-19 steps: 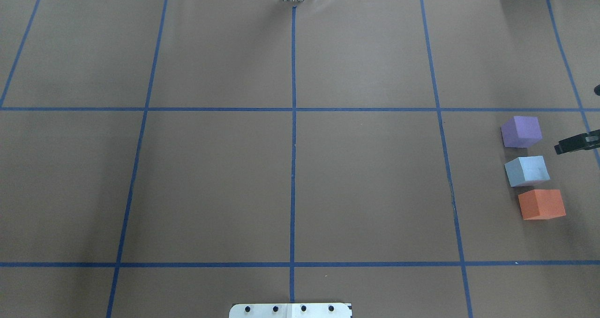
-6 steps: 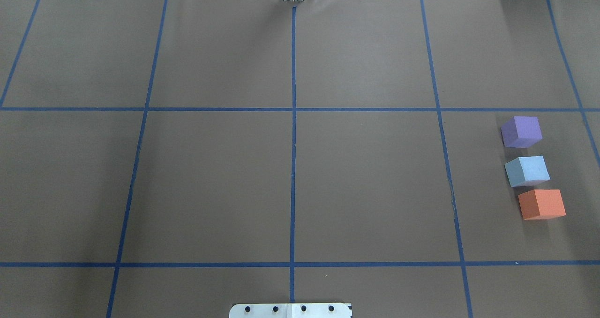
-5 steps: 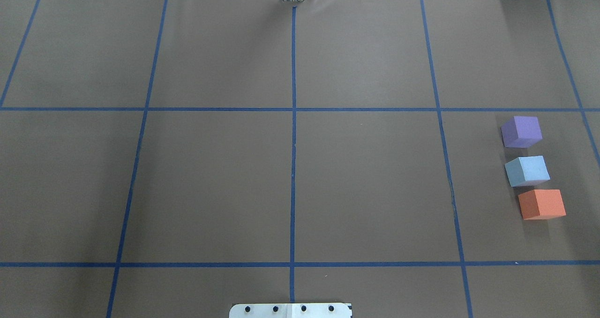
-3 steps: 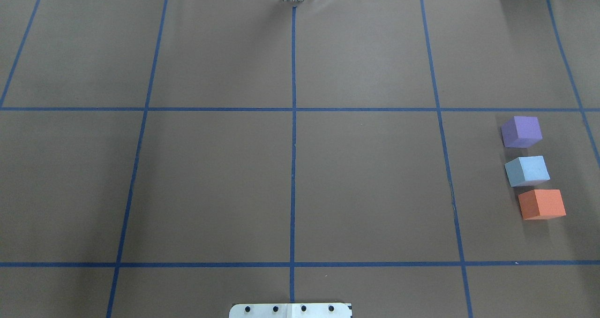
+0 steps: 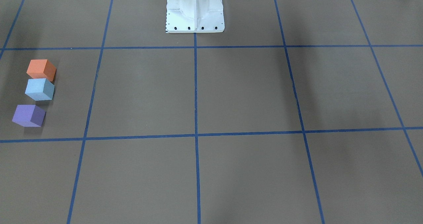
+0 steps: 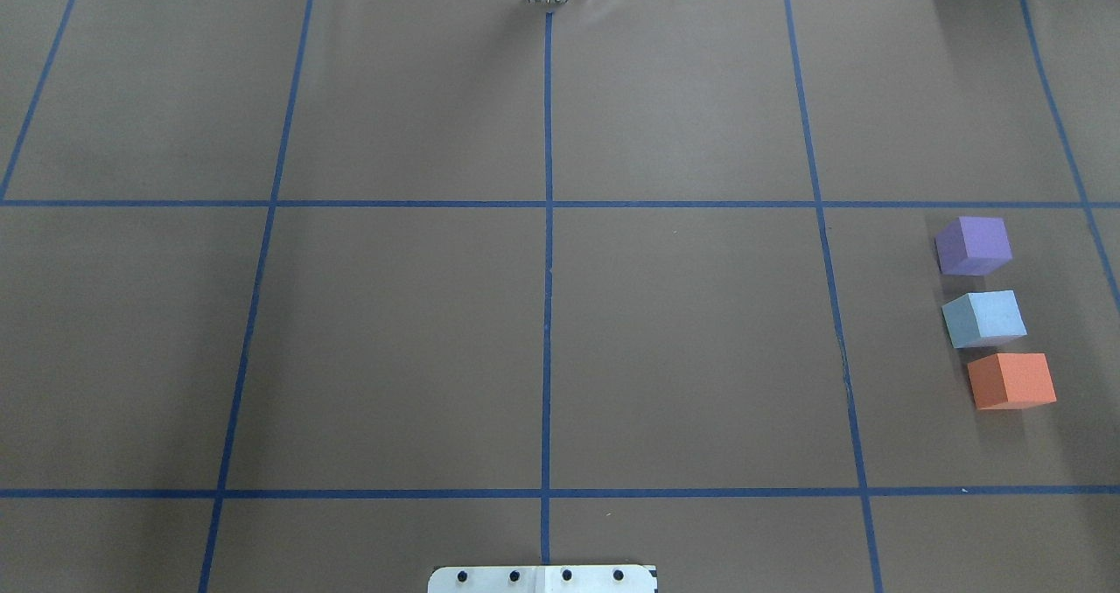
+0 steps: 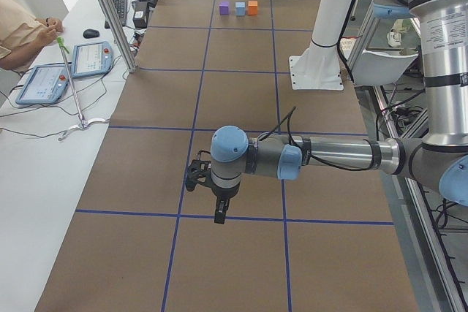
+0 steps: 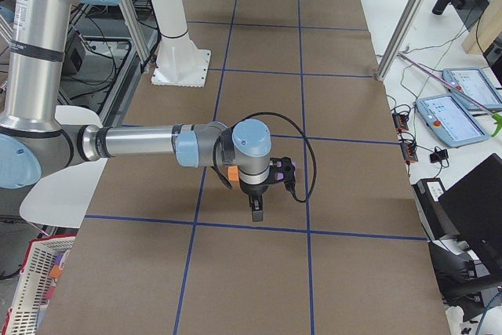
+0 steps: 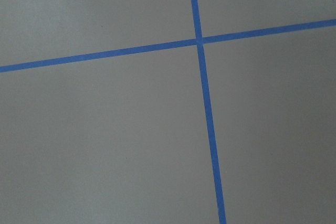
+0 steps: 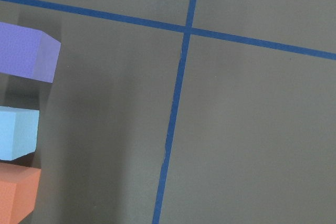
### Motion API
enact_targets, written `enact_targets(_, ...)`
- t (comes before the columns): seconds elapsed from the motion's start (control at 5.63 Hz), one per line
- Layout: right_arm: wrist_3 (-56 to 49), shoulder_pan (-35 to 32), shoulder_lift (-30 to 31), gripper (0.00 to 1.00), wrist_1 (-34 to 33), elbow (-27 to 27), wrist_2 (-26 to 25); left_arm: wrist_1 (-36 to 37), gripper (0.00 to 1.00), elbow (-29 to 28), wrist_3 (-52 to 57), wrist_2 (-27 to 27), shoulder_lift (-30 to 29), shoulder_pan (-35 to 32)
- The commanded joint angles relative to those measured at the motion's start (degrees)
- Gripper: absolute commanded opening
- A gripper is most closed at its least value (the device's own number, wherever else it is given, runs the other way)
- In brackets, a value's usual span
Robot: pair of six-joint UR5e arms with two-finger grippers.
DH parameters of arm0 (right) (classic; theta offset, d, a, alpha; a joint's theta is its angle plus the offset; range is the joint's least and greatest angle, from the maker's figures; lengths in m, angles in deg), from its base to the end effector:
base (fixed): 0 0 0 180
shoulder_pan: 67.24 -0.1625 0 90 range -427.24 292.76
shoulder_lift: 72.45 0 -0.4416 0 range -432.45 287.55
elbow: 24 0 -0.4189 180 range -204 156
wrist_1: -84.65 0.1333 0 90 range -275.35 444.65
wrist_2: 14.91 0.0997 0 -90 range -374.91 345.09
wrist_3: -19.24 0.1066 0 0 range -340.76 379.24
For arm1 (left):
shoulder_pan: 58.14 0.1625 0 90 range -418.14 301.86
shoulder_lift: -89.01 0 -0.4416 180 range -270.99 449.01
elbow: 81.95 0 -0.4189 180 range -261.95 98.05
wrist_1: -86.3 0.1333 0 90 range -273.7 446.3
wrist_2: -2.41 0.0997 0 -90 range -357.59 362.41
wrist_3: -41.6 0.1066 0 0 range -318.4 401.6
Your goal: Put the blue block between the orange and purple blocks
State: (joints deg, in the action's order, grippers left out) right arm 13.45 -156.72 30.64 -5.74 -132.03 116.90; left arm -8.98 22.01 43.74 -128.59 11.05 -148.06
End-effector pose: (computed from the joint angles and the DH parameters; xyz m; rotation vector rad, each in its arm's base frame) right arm 0.0584 -0.4236 0.6278 0.1094 -0.7256 -0.1341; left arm -0.0628 -0.4356 0.6477 0.1331 0.7125 0.0820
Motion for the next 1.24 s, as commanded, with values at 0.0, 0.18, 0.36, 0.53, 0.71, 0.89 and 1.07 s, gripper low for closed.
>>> enact_targets(0.0, 0.1, 0.0, -0.2, 1.0, 0.7, -0.1, 1.5, 0.0, 1.0, 0.1, 0.1, -0.1, 0.1, -0.1)
enact_targets(0.18, 0.2, 0.0, -0.2, 1.0, 0.7, 0.0, 3.4, 0.0, 1.0, 0.1, 0.1, 0.0, 0.1, -0.1)
enact_targets(0.36, 0.2, 0.0, -0.1, 1.0, 0.7, 0.0, 5.5, 0.1, 1.0, 0.1, 0.1, 0.0, 0.6, -0.1)
enact_targets(0.53, 0.5, 0.0, -0.1, 1.0, 0.8, 0.0, 5.6, 0.1, 1.0, 0.0, 0.1, 0.1, 0.6, -0.1)
enact_targets(0.71, 0.4, 0.0, -0.1, 1.0, 0.8, -0.1, 5.6, 0.1, 1.0, -0.1, 0.1, 0.1, 0.9, 0.0)
enact_targets(0.89, 0.3, 0.0, -0.2, 1.0, 0.8, 0.0, 5.5, 0.1, 1.0, -0.3, 0.1, 0.1, 1.2, 0.0)
enact_targets(1.07, 0.4, 0.0, -0.2, 1.0, 0.8, 0.0, 5.5, 0.1, 1.0, -0.4, 0.1, 0.1, 1.7, 0.0)
